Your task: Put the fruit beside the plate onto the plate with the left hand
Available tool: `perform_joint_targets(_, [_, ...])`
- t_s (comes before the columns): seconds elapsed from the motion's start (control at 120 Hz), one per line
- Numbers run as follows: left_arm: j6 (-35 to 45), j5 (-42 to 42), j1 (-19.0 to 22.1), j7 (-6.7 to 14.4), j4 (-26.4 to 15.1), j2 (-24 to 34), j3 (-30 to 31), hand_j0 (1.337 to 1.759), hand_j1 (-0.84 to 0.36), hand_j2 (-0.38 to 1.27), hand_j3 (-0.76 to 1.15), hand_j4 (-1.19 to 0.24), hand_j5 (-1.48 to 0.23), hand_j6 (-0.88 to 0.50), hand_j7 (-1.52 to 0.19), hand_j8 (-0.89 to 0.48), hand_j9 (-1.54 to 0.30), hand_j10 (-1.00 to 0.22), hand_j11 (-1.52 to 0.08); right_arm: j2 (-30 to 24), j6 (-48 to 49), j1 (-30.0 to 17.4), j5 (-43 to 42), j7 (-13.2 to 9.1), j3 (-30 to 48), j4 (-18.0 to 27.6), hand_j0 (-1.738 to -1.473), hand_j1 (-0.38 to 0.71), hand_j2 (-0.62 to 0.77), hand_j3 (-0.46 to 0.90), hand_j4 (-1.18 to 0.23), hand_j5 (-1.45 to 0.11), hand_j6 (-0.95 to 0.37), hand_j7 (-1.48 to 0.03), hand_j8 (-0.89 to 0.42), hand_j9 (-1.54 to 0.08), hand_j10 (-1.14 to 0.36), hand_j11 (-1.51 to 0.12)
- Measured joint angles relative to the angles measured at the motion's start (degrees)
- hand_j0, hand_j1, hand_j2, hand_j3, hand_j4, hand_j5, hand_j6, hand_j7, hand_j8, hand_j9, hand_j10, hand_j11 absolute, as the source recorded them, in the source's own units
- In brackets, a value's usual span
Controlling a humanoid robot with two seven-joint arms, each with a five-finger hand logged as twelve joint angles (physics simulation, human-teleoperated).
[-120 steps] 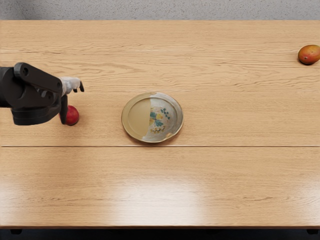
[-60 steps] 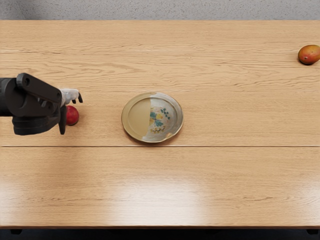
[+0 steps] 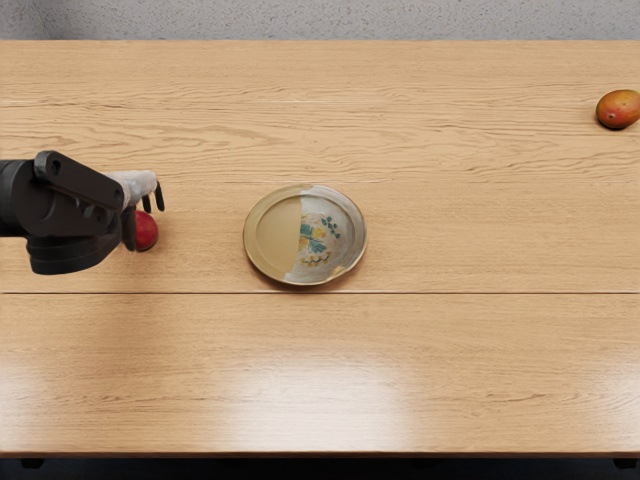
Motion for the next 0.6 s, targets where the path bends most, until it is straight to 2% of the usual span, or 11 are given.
perform_joint_targets(0.117, [0.25, 0.20, 0.74, -0.02, 0.17, 0.00, -0.04, 1.658, -0.22, 0.10, 0.00, -0.50, -0.60, -0.51, -0.61, -0.47, -0.62, -0.48, -0.62, 0.00, 0.00, 0.00, 0.01, 0.00, 0.00, 0.00, -1.658, -0.31, -0.01, 0.00, -0.03, -0.05, -0.03, -0.05, -0.03, -0.05, -0.03, -0.05])
perform_joint_targets(0.208, [0.33, 0.27, 1.40, -0.02, 0.63, -0.09, -0.07, 1.658, -0.22, 0.10, 0.00, -0.52, -0.59, -0.62, -0.61, -0.52, -0.63, -0.49, -0.63, 0.00, 0.00, 0.00, 0.02, 0.00, -0.01, 0.00, -1.658, -0.31, -0.01, 0.00, -0.03, -0.05, -0.03, -0.05, -0.03, -0.05, -0.03, -0.05])
perform_joint_targets(0.292, [0.26, 0.36, 1.85, 0.02, 1.05, -0.13, -0.13, 1.655, -0.21, 0.07, 0.00, -0.51, -0.59, -0.61, -0.62, -0.50, -0.64, -0.49, -0.64, 0.00, 0.00, 0.00, 0.01, 0.00, -0.01, 0.00, -1.658, -0.31, -0.01, 0.00, -0.03, -0.05, -0.03, -0.05, -0.03, -0.05, -0.03, -0.05])
perform_joint_targets(0.358, [0.28, 0.49, 2.40, 0.03, 1.46, -0.22, -0.18, 1.654, -0.22, 0.13, 0.00, -0.51, -0.59, -0.60, -0.63, -0.49, -0.64, -0.48, -0.64, 0.00, 0.00, 0.00, 0.00, 0.00, -0.01, 0.00, -1.658, -0.31, -0.01, 0.00, -0.03, -0.05, -0.03, -0.05, -0.03, -0.05, -0.03, -0.05])
perform_joint_targets(0.475, [0.40, 0.49, 3.21, 0.06, 2.22, -0.64, -0.27, 1.653, -0.20, 0.12, 0.00, -0.52, -0.57, -0.62, -0.64, -0.48, -0.64, -0.48, -0.64, 0.00, 0.00, 0.00, 0.01, 0.00, -0.01, 0.00, -1.658, -0.31, -0.01, 0.00, -0.03, -0.05, -0.03, -0.05, -0.03, -0.05, -0.03, -0.05])
perform_joint_targets(0.525, [0.36, 0.50, 3.58, 0.12, 2.52, -0.90, -0.30, 1.652, -0.21, 0.08, 0.00, -0.52, -0.57, -0.57, -0.64, -0.48, -0.64, -0.48, -0.64, 0.00, 0.00, 0.00, 0.01, 0.00, 0.00, 0.00, -1.658, -0.31, -0.01, 0.00, -0.03, -0.05, -0.03, -0.05, -0.03, -0.05, -0.03, -0.05])
perform_joint_targets(0.55, [0.39, 0.42, 3.74, 0.10, 2.69, -1.09, -0.32, 1.653, -0.21, 0.13, 0.00, -0.52, -0.57, -0.57, -0.64, -0.48, -0.64, -0.48, -0.63, 0.00, 0.00, 0.00, 0.00, 0.00, 0.00, 0.00, -1.658, -0.31, -0.01, 0.00, -0.03, -0.05, -0.03, -0.05, -0.03, -0.05, -0.03, -0.05])
perform_joint_targets(0.6, [0.36, 0.30, 4.06, 0.09, 2.99, -1.47, -0.35, 1.654, -0.20, 0.12, 0.00, -0.51, -0.57, -0.55, -0.63, -0.48, -0.63, -0.48, -0.63, 0.00, 0.00, 0.00, 0.03, 0.00, -0.01, 0.00, -1.658, -0.31, -0.01, 0.00, -0.03, -0.05, -0.03, -0.05, -0.03, -0.05, -0.03, -0.05])
